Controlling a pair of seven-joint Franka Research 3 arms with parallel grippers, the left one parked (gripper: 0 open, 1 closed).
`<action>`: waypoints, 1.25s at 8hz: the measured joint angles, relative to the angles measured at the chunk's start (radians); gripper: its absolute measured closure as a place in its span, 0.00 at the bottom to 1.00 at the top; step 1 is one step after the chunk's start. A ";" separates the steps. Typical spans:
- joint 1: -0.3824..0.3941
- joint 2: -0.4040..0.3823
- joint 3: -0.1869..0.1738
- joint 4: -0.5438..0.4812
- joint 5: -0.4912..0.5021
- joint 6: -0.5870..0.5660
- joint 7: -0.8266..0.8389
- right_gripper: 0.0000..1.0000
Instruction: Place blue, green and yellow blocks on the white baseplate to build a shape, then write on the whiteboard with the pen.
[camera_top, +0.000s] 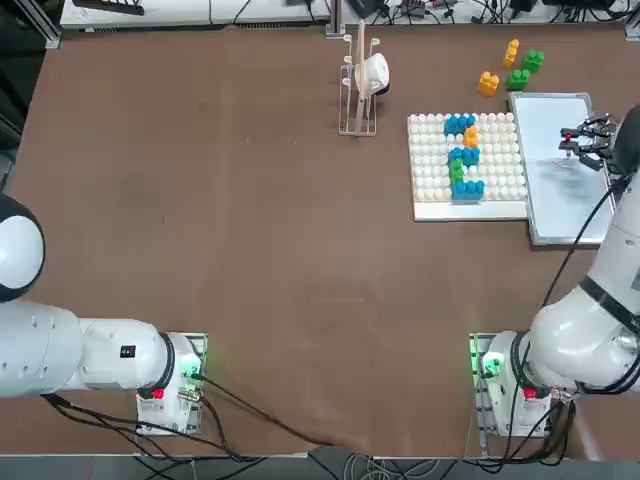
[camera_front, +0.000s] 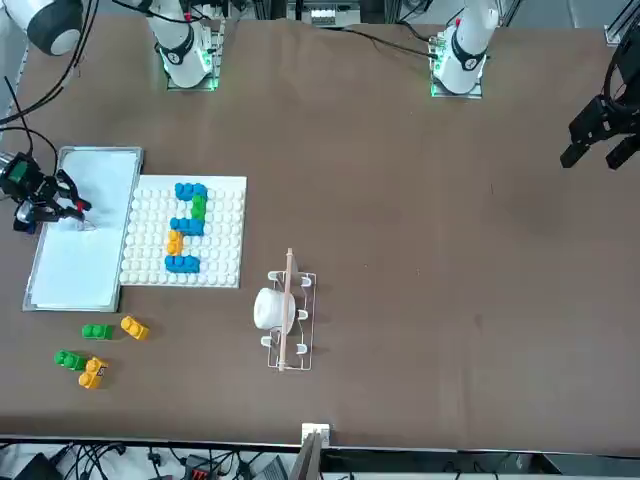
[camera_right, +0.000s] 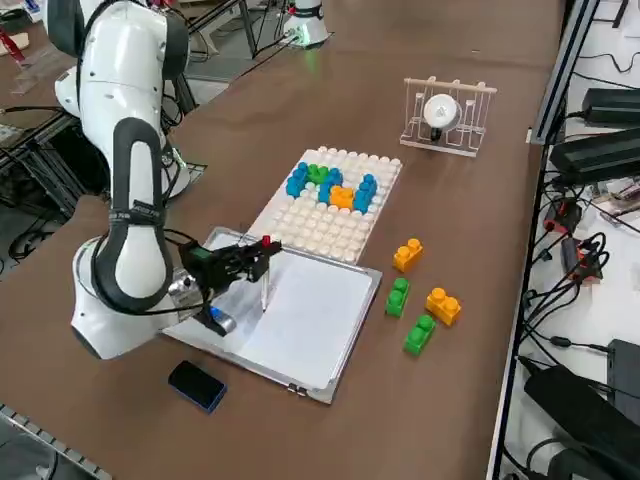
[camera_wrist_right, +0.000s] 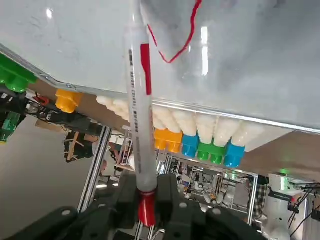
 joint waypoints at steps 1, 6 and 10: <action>-0.003 0.005 0.001 0.004 0.000 0.000 -0.004 0.81; 0.016 0.006 0.031 0.009 0.021 -0.002 -0.005 0.81; 0.096 0.006 0.036 -0.010 0.070 -0.004 -0.004 0.81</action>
